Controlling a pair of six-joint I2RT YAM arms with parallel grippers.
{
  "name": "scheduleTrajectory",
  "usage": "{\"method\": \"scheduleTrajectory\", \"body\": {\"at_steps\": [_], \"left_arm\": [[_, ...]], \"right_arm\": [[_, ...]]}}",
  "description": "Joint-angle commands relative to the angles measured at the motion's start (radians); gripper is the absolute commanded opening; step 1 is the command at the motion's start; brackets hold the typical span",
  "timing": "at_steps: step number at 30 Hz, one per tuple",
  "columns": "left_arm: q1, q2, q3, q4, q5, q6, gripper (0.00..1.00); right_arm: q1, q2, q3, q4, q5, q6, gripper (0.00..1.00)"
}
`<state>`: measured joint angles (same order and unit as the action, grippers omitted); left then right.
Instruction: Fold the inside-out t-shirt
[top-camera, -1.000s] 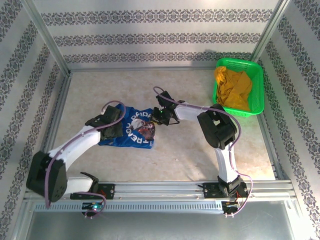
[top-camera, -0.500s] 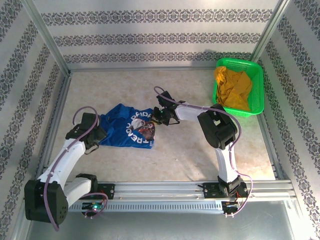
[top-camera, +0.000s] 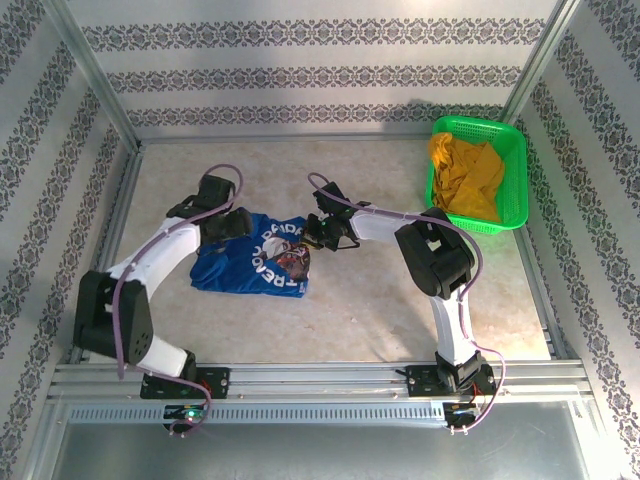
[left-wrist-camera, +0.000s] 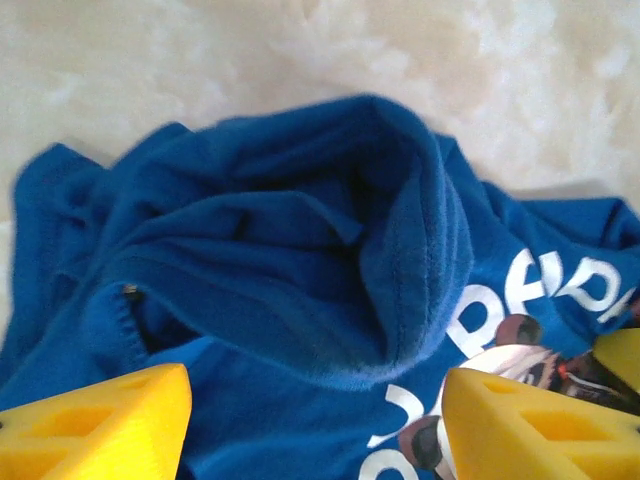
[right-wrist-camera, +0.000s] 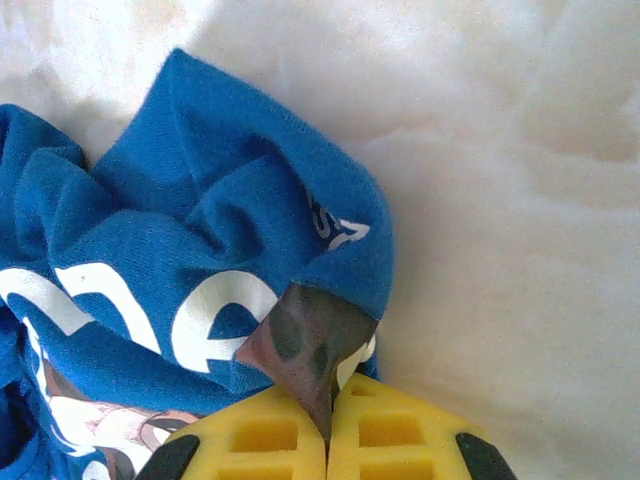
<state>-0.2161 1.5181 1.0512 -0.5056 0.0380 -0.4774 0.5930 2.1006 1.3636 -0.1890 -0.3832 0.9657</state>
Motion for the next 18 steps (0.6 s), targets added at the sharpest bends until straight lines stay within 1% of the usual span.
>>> {"method": "scheduleTrajectory", "body": {"at_steps": [1,2,3,4,5,6,7,8,13,14,15,17,18], "left_arm": [[-0.008,0.062,0.033,0.038,0.007,0.049,0.68],[-0.007,0.086,0.045,0.041,0.001,0.054,0.67],[-0.008,0.109,0.058,0.045,-0.005,0.056,0.64],[-0.008,0.128,0.070,0.050,-0.012,0.061,0.56],[-0.006,0.151,0.092,0.054,-0.021,0.068,0.42],[-0.004,0.174,0.121,0.054,-0.033,0.077,0.25],[0.002,0.194,0.152,0.048,-0.047,0.085,0.11],[0.014,0.218,0.194,0.041,-0.061,0.090,0.00],[0.130,0.305,0.381,0.012,-0.024,0.058,0.00],[0.147,0.311,0.401,0.006,-0.011,0.051,0.11],[0.164,0.310,0.413,0.003,0.005,0.045,0.24],[0.174,0.285,0.411,0.002,0.023,0.046,0.48],[0.173,0.261,0.395,0.005,0.046,0.041,0.56]], "right_arm": [[-0.001,-0.009,-0.020,-0.011,0.030,-0.005,0.00],[-0.001,-0.009,-0.018,-0.012,0.030,-0.005,0.00],[-0.002,-0.010,-0.016,-0.011,0.030,-0.005,0.00],[-0.002,-0.011,-0.015,-0.011,0.032,-0.005,0.00],[-0.005,-0.011,-0.015,-0.012,0.032,-0.004,0.00],[-0.006,-0.014,-0.017,-0.012,0.033,-0.007,0.00],[-0.008,-0.018,-0.021,-0.015,0.036,-0.007,0.00],[-0.012,-0.024,-0.028,-0.018,0.041,-0.008,0.00],[-0.042,-0.082,-0.097,-0.017,0.086,-0.007,0.00],[-0.049,-0.093,-0.111,-0.015,0.089,-0.007,0.00],[-0.054,-0.102,-0.123,-0.013,0.090,-0.006,0.00],[-0.065,-0.116,-0.137,-0.012,0.089,-0.011,0.00],[-0.068,-0.122,-0.143,-0.011,0.090,-0.012,0.00]]}}
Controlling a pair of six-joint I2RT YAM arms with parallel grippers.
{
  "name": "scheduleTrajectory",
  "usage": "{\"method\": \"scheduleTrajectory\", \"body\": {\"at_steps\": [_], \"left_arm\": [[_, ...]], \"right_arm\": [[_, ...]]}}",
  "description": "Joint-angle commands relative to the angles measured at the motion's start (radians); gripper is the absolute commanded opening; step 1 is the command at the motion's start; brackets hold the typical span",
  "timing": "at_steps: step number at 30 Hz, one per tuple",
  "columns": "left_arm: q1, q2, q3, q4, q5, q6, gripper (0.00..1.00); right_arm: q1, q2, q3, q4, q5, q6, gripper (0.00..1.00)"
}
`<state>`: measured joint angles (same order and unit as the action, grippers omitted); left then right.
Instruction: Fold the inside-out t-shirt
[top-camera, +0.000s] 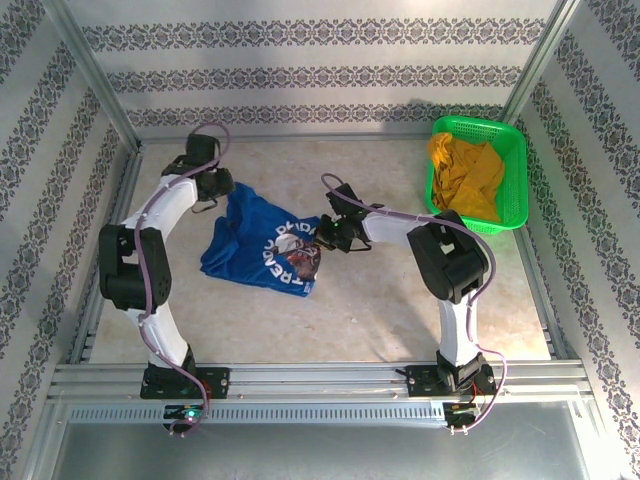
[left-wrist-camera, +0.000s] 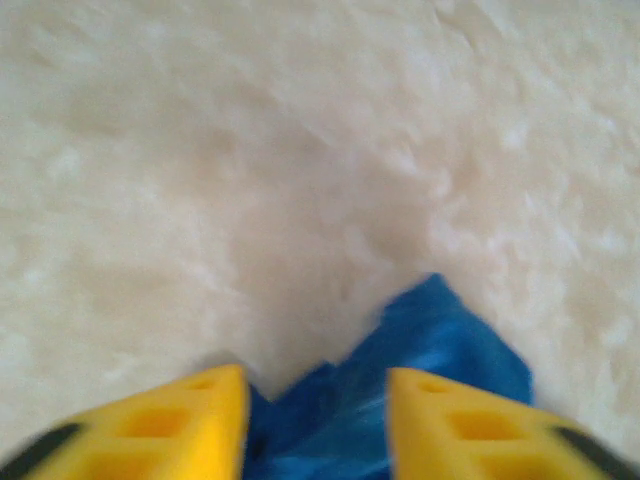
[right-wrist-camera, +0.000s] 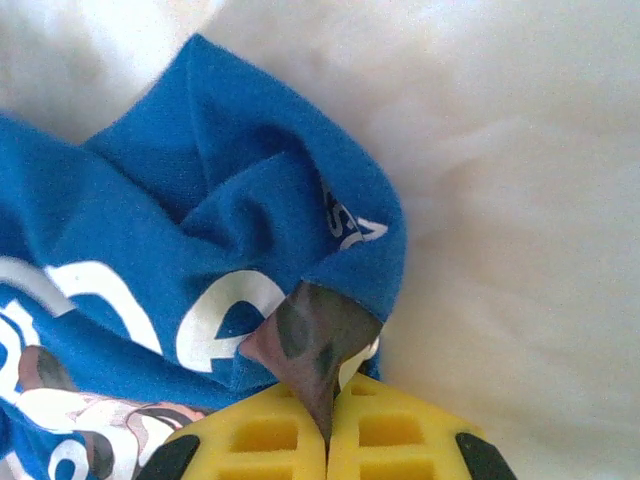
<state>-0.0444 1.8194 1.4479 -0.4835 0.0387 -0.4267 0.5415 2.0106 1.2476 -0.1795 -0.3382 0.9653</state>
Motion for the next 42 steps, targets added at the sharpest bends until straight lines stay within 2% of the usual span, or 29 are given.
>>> {"method": "scheduleTrajectory", "body": {"at_steps": [1,4,7,11,15,17,21,25,28,31,33,37,40,42], "left_arm": [[0.001,-0.069,-0.029,-0.011,0.088,-0.025,0.60],[-0.025,-0.168,-0.139,0.012,0.213,-0.094,0.63],[-0.102,-0.272,-0.276,0.078,0.331,-0.179,0.64],[-0.222,-0.331,-0.406,0.160,0.378,-0.288,0.65],[-0.274,-0.285,-0.504,0.304,0.395,-0.407,0.66],[-0.277,-0.250,-0.520,0.335,0.383,-0.430,0.66],[-0.247,-0.231,-0.516,0.235,0.239,-0.410,0.66],[-0.120,-0.303,-0.536,0.130,0.121,-0.372,0.67],[0.002,-0.384,-0.557,0.071,0.078,-0.342,0.68],[0.049,-0.446,-0.569,0.062,0.114,-0.319,0.68],[0.027,-0.461,-0.572,0.071,0.175,-0.337,0.68],[-0.109,-0.483,-0.643,0.195,0.220,-0.455,0.68],[-0.192,-0.399,-0.674,0.275,0.236,-0.521,0.68],[-0.209,-0.318,-0.674,0.312,0.235,-0.532,0.68]], "right_arm": [[-0.020,-0.037,-0.031,-0.021,0.047,-0.014,0.00],[-0.025,-0.048,-0.042,-0.020,0.051,-0.013,0.00],[-0.029,-0.046,-0.047,-0.021,0.048,-0.013,0.00],[-0.031,-0.040,-0.044,-0.024,0.044,-0.013,0.00],[-0.032,-0.035,-0.047,-0.029,0.050,-0.014,0.00],[-0.034,-0.033,-0.047,-0.035,0.053,-0.016,0.00],[-0.038,-0.032,-0.054,-0.035,0.057,-0.015,0.00],[-0.040,-0.037,-0.060,-0.036,0.065,-0.017,0.00],[-0.042,-0.048,-0.073,-0.036,0.074,-0.017,0.00],[-0.047,-0.063,-0.090,-0.034,0.083,-0.017,0.00],[-0.048,-0.071,-0.101,-0.034,0.089,-0.016,0.00],[-0.052,-0.097,-0.141,-0.025,0.108,-0.007,0.00],[-0.055,-0.122,-0.181,-0.019,0.127,0.001,0.00],[-0.059,-0.146,-0.212,-0.013,0.141,0.008,0.00]]}}
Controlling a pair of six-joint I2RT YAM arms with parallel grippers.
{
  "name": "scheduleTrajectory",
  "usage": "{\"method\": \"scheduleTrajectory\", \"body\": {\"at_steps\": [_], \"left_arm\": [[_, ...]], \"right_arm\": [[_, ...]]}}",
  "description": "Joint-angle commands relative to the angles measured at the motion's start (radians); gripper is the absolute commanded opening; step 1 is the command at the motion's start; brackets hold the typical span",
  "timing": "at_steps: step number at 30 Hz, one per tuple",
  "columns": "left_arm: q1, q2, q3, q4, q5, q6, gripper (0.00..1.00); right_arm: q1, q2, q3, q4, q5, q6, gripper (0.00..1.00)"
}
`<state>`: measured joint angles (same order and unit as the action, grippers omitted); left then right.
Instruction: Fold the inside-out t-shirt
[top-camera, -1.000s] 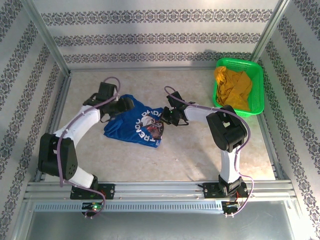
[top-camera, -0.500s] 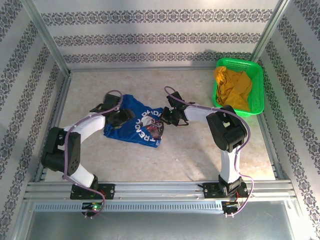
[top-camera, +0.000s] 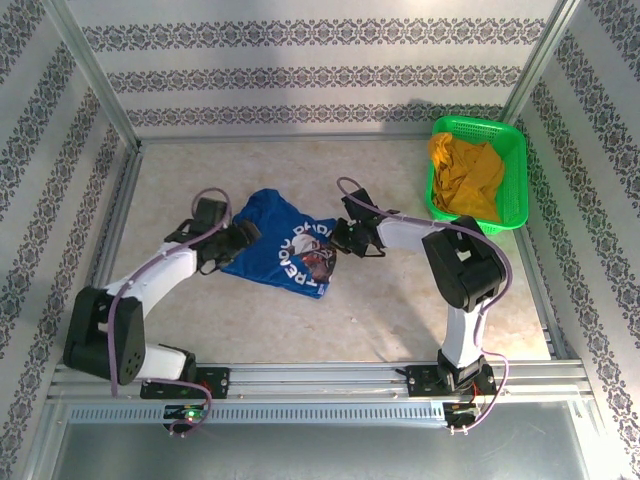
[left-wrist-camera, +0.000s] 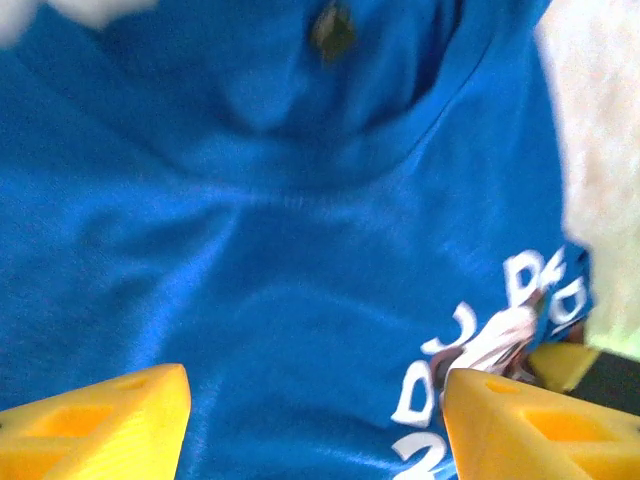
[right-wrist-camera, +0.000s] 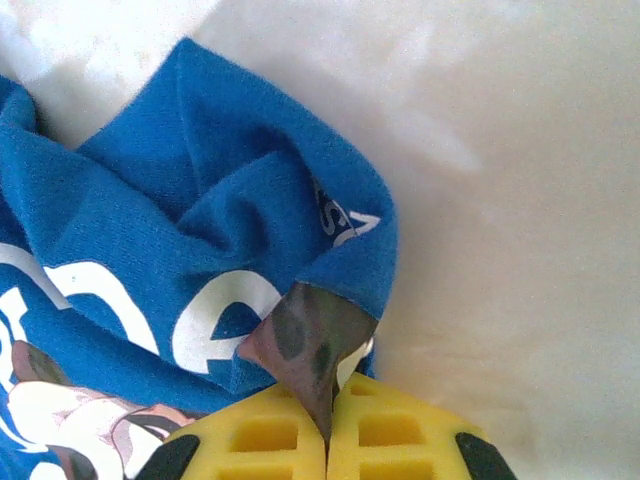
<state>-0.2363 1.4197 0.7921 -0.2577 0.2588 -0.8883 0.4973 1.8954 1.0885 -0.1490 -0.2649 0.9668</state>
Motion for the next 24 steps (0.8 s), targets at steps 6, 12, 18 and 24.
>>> {"method": "scheduleTrajectory", "body": {"at_steps": [6,12,18,24], "left_arm": [[-0.010,0.373,0.206,0.085,0.023,0.076,0.68],[0.015,0.671,0.654,-0.063,0.066,0.352,0.69],[0.076,0.866,1.080,-0.254,0.185,0.459,0.70],[0.089,0.648,0.880,-0.204,0.233,0.388,0.72]], "right_arm": [[-0.009,-0.173,-0.228,-0.029,0.122,0.066,0.00],[0.185,-0.461,-0.499,-0.030,0.240,0.310,0.29],[0.236,-0.727,-0.558,-0.170,0.355,0.391,0.50],[-0.020,-0.729,-0.487,-0.149,0.177,0.096,0.50]]}}
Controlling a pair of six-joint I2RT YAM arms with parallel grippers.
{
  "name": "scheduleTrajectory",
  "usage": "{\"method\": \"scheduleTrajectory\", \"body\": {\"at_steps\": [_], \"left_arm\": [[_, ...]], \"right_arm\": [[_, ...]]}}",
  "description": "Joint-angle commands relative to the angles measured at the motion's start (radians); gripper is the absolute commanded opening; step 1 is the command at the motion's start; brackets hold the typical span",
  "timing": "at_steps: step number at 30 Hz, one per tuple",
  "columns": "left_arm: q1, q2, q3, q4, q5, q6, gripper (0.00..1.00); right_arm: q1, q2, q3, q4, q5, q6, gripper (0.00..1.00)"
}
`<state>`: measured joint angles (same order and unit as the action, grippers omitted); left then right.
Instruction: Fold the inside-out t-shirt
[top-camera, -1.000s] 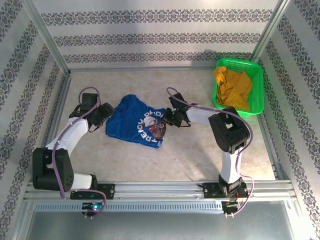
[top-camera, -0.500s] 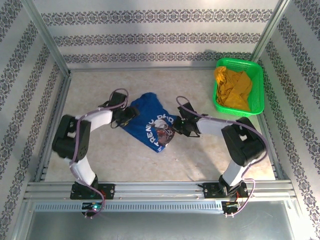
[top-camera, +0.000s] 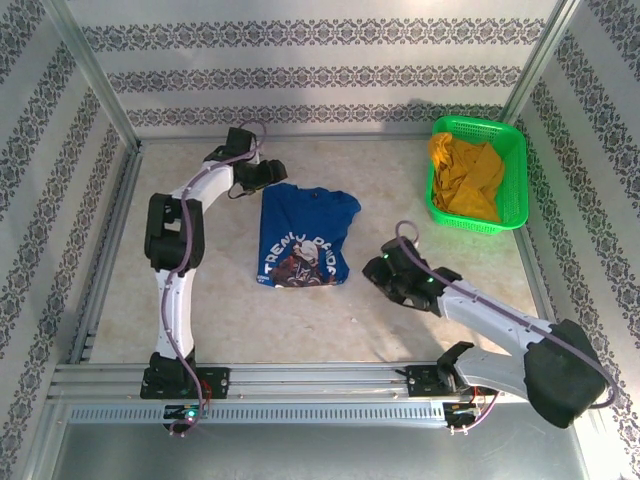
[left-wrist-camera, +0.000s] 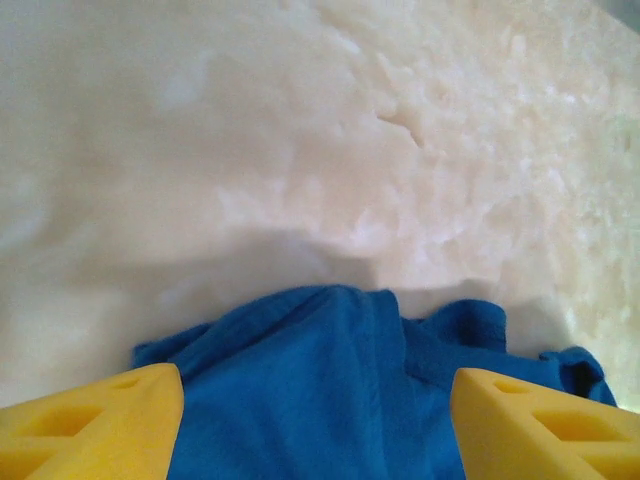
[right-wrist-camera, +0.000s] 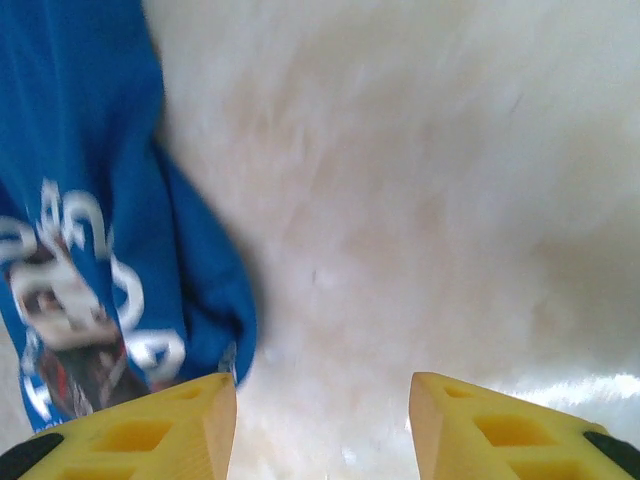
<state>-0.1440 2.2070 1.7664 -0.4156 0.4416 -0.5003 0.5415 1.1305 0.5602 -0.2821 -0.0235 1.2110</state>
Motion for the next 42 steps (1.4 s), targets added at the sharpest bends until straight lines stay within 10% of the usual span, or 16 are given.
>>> {"method": "scheduleTrajectory", "body": {"at_steps": [1,10,22,28,31,35,42], "left_arm": [[-0.003,-0.204,-0.198,-0.009,0.059,-0.024,0.72],[-0.010,-0.644,-0.824,0.091,0.109,-0.138,0.76],[-0.074,-0.716,-1.016,0.224,0.174,-0.217,0.72],[-0.083,-0.676,-1.047,0.268,0.188,-0.220,0.60],[-0.084,-0.645,-1.064,0.290,0.202,-0.223,0.47],[-0.084,-0.619,-1.091,0.336,0.210,-0.242,0.03],[-0.084,-0.631,-1.117,0.321,0.195,-0.235,0.00]], "right_arm": [[-0.085,0.068,0.066,0.002,-0.110,-0.198,0.50],[-0.003,0.343,0.258,0.106,-0.276,-0.394,0.44],[0.091,0.508,0.308,0.164,-0.240,-0.336,0.36],[0.092,0.520,0.276,0.195,-0.238,-0.308,0.00],[0.088,0.467,0.225,0.199,-0.222,-0.295,0.00],[0.085,0.360,0.142,0.192,-0.199,-0.270,0.00],[0.102,0.257,-0.011,0.206,-0.156,-0.186,0.00]]}}
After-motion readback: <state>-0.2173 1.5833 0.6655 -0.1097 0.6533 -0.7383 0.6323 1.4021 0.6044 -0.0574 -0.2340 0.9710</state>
